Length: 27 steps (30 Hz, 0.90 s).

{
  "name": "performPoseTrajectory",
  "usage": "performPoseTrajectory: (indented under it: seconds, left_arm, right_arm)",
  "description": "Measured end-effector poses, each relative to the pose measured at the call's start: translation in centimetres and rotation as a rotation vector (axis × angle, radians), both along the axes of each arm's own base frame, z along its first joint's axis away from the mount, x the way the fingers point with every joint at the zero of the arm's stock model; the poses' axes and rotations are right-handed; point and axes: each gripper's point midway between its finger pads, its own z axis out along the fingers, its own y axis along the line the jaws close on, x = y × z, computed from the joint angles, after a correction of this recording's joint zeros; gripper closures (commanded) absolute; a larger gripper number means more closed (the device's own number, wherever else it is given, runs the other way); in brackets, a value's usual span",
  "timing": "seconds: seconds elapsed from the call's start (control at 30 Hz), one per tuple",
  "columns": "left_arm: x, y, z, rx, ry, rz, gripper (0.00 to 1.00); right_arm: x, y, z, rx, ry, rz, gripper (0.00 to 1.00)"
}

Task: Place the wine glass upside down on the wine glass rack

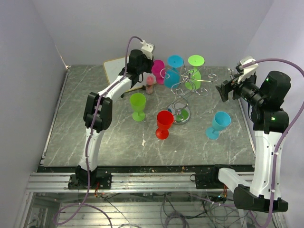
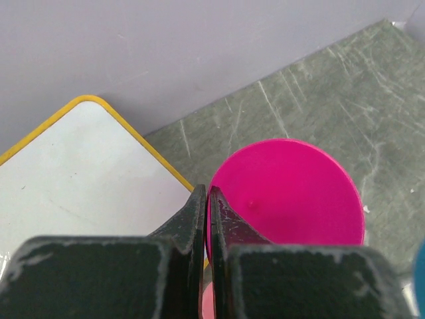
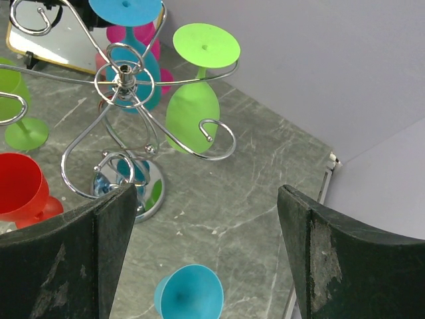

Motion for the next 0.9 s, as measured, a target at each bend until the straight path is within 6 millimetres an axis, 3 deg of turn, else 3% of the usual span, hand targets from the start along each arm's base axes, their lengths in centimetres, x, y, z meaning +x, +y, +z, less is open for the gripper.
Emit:
performPoseTrajectory:
  seconds: [0.23, 0.4, 0.53, 0.7, 0.9]
  left_arm:
    - [0.2, 1.5, 1.8, -0.09, 0.036, 0.026, 0.93]
    - [0.5, 3.5, 4.7, -0.164, 0.032, 0.042, 0.93]
    - [0.2, 5.3, 8.5, -0.229, 0.004, 0.051, 0.93]
    - [-0.8, 8.4, 14.6, -0.302, -0.067, 0.076, 0.93]
    - [-4.5, 12.4, 22.6, -0.38, -0.152, 0.107, 0.93]
  right_arm:
    - [0.0, 0.0, 0.0, 0.0, -0.002, -0.001, 0.12]
    - [0.2, -0.1, 0.0, -0.014, -0.005, 0.004, 0.11]
    - [0.6, 0.0, 0.0, -0.016, -0.002, 0.015, 0.11]
    - [1.3, 0.0, 0.3, 0.0, -0.011, 0.011, 0.11]
    - [2.9, 0.5, 1.3, 0.084, -0.019, 0.018, 0.14]
